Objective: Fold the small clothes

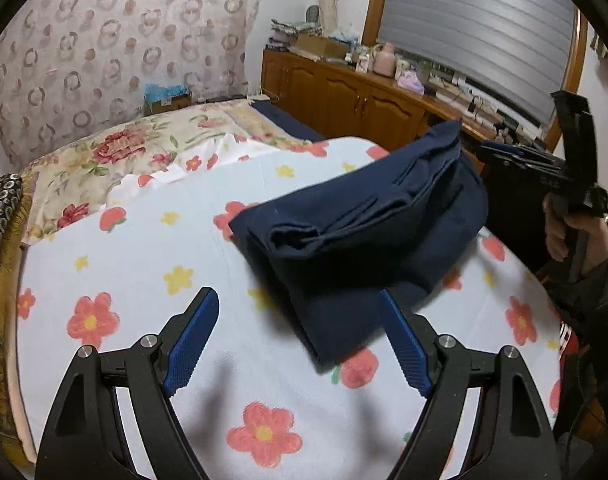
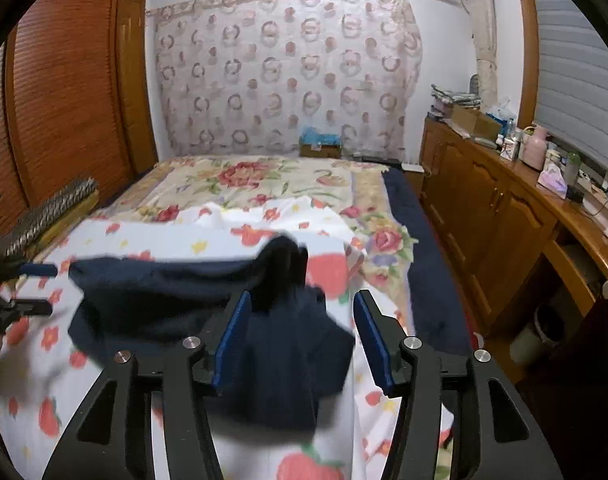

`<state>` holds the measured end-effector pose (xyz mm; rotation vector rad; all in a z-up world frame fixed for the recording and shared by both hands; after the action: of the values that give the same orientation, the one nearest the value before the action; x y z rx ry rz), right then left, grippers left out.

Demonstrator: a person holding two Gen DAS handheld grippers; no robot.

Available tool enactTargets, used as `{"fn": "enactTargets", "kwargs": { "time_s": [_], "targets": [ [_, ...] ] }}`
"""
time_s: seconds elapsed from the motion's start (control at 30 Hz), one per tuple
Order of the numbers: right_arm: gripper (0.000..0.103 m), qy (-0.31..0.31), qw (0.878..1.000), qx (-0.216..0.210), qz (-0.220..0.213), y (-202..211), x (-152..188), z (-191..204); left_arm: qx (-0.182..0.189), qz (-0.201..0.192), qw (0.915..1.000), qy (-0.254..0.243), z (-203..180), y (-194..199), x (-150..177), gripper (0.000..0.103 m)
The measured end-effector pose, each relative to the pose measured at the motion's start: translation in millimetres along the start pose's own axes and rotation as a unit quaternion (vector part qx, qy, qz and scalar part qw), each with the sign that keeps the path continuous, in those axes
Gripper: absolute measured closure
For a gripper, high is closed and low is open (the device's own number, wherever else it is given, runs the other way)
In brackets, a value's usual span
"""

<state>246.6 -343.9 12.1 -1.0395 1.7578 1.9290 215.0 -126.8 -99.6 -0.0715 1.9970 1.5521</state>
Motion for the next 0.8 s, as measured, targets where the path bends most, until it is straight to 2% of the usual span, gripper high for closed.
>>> {"fn": "enactTargets", "kwargs": {
  "time_s": [0.17,0.37,0.53,0.63,0.7,0.73,0.8],
  "targets": [
    [0.047,0.014,0.999,-0.018,0.035,-13.3,1.2,8.6,-0.002,0.001,1.0000,-0.005,-4.2,-10.2,-16.3,0.021],
    [0.047,0.024,0.997,-0.043,0.055,-33.8,-26.4,14.9,-0.004,0.003,1.0000,0.007,5.6,-25.7,-41.1,0.021],
    [0.047,0.027,0.995,-0.071,0.065,-54.7,-47.7,2.2,0.000,0.007,0.9997,0.025,21.2,-38.3,-55.9,0.021],
    [0.047,0.018,0.992,-0.104,0.068,-68.7,-47.3,-15.9,0.007,0.014,0.9991,0.040,30.7,-49.5,-62.6,0.021],
    [0.065,0.014,0.988,-0.137,0.064,-74.5,-46.2,-25.6,0.011,0.017,0.9989,0.043,33.6,-54.9,-65.4,0.021],
    [0.068,0.012,0.987,-0.149,0.062,-75.4,-46.8,-28.4,0.011,0.019,0.9989,0.043,35.0,-57.7,-67.0,0.021],
    [0.093,0.010,0.986,-0.157,0.061,-78.9,-46.9,-35.5,0.010,0.018,0.9988,0.044,38.1,-60.2,-70.1,0.021]
  ]
}}
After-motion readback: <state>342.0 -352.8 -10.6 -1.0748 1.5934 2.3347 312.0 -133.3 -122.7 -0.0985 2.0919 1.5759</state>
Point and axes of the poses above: each gripper's, at about its wrist camera, not at the fingertips, and y roughly against the way its jaws point, z to its left, x to its underside, the point moved 5 cm from there along -y, roughly the way its jaws point, and after that the axes turned 15 degrees about z, right-handed, at the moved point
